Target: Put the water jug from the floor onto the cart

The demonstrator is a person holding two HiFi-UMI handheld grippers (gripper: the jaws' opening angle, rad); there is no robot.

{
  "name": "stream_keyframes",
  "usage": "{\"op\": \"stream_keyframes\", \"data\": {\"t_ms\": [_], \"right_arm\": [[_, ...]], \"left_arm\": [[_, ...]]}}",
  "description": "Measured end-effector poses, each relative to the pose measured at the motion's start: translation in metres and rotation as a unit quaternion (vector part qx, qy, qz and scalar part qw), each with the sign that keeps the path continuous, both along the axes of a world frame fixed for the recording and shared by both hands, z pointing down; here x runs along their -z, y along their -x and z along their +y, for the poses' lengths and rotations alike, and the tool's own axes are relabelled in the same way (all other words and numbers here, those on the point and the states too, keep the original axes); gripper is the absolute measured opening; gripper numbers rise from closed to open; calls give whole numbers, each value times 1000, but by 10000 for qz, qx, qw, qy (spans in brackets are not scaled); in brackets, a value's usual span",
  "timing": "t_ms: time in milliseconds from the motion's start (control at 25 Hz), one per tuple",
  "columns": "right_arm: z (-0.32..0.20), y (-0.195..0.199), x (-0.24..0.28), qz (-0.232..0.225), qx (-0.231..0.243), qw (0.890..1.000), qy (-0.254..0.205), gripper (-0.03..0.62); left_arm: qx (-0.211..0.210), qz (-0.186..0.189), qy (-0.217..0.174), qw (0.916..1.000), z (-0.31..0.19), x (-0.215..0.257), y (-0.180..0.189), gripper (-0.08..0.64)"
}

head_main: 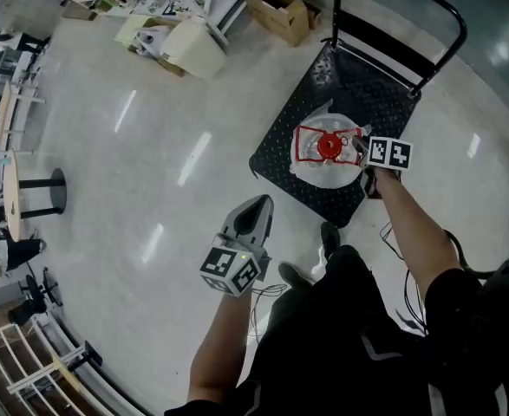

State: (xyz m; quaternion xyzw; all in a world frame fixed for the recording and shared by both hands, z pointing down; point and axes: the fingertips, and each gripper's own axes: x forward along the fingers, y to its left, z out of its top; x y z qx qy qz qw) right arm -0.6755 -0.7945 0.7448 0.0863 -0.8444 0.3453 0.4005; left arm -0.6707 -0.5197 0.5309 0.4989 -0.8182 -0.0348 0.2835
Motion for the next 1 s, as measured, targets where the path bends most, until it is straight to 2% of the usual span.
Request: {"op": "stream_keyframes", "data": {"t_ms": [120, 400, 640, 800, 880, 960, 1000], "right_arm": [[-11, -4, 10, -75, 69, 9995, -310, 150], [-36, -26, 76, -604, 45, 9919, -1115, 158], [-26, -49, 173, -1387, 81, 9752, -1721, 156], [1, -79, 239, -1804, 133, 9595, -2159, 153], [13, -99, 272, -1983, -71, 9491, -2446, 108], [20, -122, 302, -2069, -481, 9358, -2813, 21], [24, -135, 313, -2072, -677, 9296, -2972, 8]], "left_arm": [[-63, -63, -17, 10000, -3, 6, -1, -9], [-268, -255, -198, 9991, -8, 31, -11, -9], [-790, -593, -526, 9937, -17, 65, -25, -9], [-1122, -742, -777, 9879, -13, 86, -37, -9], [-1257, -831, -912, 9844, -6, 99, -42, -9], [-1351, -864, -1032, 9817, 0, 112, -47, -9], [-1394, -844, -1069, 9808, 3, 117, -50, -9]]}}
